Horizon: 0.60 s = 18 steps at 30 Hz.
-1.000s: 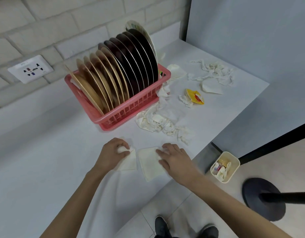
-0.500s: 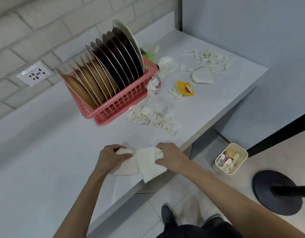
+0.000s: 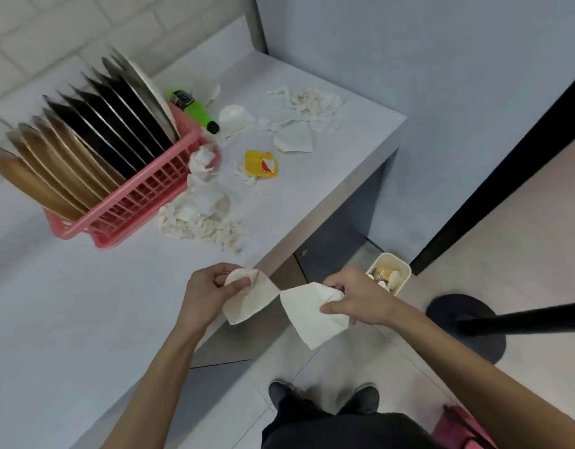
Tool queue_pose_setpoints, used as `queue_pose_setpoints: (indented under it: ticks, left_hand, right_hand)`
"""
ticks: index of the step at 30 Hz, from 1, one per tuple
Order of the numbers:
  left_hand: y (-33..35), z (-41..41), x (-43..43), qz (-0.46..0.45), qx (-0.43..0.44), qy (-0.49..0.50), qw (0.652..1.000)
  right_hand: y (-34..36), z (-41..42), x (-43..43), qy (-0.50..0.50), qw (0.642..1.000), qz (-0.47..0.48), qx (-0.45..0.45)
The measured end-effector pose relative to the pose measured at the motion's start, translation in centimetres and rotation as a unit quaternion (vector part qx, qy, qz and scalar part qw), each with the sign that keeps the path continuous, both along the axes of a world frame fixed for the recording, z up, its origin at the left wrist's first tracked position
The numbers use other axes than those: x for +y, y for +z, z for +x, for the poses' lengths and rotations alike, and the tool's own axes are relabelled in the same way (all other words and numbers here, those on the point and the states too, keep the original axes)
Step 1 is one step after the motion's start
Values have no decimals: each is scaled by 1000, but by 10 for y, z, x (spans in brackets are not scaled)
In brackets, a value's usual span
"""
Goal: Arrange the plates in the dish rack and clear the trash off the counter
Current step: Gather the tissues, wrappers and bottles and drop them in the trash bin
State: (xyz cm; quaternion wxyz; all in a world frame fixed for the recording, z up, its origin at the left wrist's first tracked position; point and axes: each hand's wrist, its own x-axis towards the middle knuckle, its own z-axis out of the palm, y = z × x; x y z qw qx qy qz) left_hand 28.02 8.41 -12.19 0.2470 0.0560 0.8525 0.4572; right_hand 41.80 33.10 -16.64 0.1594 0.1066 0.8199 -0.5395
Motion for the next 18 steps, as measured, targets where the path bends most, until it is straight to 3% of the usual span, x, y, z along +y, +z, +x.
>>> queue_pose_setpoints:
  ticks: [5,8,12,18]
  left_hand:
    - [-23,30,65,48,-17,-60,997]
    - [-51,49,97,50,-19,-101,993]
    - [-96,65,132,3,-60,-194,979]
    - [-142,54,174,-45,-60,-240,968]
  right_hand:
    - [-32,51,39,-68,995,44,-54]
    - [-56,80,63,-164,981,55,-91]
    - [-78,111,84,-275,946,92,-143]
    - [-88,134,101,-356,909,110,-186]
